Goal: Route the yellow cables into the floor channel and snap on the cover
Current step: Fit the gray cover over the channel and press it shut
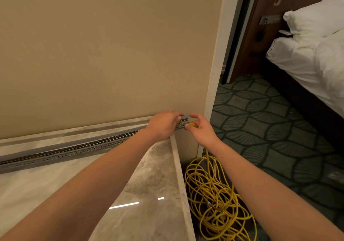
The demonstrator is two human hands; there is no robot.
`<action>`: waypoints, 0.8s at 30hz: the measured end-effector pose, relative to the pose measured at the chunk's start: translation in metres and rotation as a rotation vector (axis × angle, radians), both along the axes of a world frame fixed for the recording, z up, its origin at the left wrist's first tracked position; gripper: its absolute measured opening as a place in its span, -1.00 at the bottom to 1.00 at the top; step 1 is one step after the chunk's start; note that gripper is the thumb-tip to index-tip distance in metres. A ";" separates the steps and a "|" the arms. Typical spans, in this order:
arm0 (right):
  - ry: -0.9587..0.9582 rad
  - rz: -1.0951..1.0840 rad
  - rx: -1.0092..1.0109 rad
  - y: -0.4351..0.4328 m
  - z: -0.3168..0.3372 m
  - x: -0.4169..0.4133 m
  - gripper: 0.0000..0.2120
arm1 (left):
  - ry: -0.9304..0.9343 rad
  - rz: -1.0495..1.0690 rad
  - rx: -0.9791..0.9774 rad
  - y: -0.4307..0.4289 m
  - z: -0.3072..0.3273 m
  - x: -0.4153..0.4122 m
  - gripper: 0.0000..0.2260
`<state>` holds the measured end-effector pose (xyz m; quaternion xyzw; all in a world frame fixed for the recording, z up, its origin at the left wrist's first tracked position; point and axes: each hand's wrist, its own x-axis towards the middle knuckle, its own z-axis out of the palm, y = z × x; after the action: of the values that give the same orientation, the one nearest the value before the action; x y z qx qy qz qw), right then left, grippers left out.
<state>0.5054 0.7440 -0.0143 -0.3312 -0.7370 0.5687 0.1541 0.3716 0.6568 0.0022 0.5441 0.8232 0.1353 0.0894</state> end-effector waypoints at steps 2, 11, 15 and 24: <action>0.003 0.052 0.032 0.000 0.001 -0.001 -0.66 | -0.003 -0.005 0.008 -0.001 -0.001 0.000 -0.69; -0.057 0.088 0.002 0.004 0.000 -0.006 -0.69 | 0.039 -0.068 0.080 -0.014 -0.019 0.004 -0.63; -0.073 0.081 -0.009 0.004 -0.003 -0.008 -0.67 | 0.098 -0.038 0.191 -0.018 -0.028 0.007 -0.63; -0.076 0.075 -0.079 0.007 -0.005 -0.010 -0.61 | 0.284 -0.016 0.360 -0.023 -0.040 0.015 -0.64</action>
<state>0.4955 0.7510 -0.0195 -0.3306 -0.7313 0.5896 0.0913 0.3864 0.6338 -0.0377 0.5716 0.7856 0.2012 -0.1249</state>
